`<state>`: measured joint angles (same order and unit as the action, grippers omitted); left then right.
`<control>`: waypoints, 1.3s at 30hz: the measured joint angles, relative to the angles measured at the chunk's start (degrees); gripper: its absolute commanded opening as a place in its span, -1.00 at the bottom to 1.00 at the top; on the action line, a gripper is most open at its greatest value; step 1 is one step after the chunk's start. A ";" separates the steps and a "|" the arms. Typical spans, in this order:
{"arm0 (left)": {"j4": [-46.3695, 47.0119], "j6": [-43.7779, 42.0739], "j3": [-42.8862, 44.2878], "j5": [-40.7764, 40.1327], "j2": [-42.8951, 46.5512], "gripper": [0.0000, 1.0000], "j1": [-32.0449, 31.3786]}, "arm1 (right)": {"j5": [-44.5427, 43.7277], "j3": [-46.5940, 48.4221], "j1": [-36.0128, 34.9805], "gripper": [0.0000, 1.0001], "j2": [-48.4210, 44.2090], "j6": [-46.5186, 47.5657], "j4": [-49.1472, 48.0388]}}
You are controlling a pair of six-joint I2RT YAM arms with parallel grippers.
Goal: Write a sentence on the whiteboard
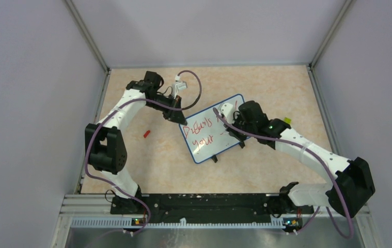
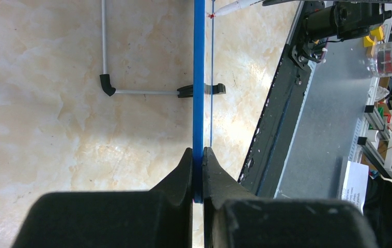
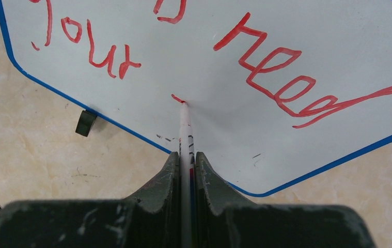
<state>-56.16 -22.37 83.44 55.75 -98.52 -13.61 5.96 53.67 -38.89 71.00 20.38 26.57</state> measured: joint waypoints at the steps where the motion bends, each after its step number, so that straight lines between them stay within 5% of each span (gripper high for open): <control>1: 0.04 0.00 -0.04 -0.09 0.00 -1.00 0.00 | 0.02 0.02 0.09 -1.00 0.00 0.00 -0.04; 39: 0.50 0.20 -0.42 0.07 0.00 -1.00 0.00 | 0.02 -2.34 -1.20 -1.00 -0.50 -0.07 -0.09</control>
<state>-55.66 -22.17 83.02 55.81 -98.52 -13.61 5.98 51.33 -40.10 70.50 20.32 26.48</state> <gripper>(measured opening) 0.065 0.095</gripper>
